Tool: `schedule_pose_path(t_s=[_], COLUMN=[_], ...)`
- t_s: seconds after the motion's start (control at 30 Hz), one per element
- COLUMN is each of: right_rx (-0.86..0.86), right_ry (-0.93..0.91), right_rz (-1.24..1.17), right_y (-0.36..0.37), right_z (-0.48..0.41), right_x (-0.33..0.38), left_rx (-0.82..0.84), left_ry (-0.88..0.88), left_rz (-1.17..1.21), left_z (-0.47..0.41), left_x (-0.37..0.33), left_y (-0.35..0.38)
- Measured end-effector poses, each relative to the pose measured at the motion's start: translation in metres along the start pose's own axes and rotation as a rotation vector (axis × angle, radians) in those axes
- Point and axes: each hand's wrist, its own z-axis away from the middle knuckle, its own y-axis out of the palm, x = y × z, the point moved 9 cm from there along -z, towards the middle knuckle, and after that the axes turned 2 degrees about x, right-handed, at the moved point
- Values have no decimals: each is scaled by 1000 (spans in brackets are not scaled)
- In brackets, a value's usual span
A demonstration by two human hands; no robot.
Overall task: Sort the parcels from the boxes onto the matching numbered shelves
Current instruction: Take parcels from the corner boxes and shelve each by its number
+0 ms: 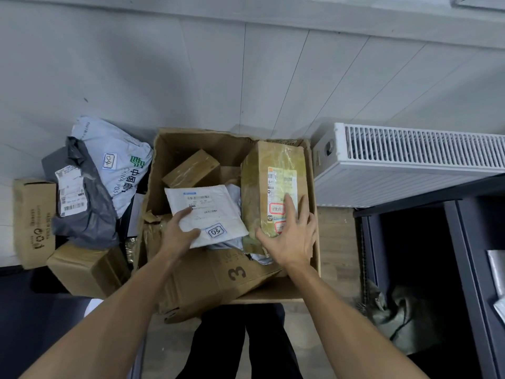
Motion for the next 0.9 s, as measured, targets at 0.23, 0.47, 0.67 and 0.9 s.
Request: schedule_pose_path(t_s=[0.23, 0.47, 0.67, 0.9], right_rx=[-92, -136, -159, -97], right_ry=[-61, -251, -413, -570], right_rz=[19, -24, -81, -112], right_y=[-36, -89, -130, -154], right_z=[10, 25, 47, 82], right_x=[21, 57, 89, 132], left_rx=[6, -106, -208, -373], left_ry=[158, 228, 279, 298], left_rz=[-149, -172, -63, 26], left_z=[28, 76, 133, 191], left_x=[-43, -89, -116, -121], left_y=[-12, -30, -55, -96])
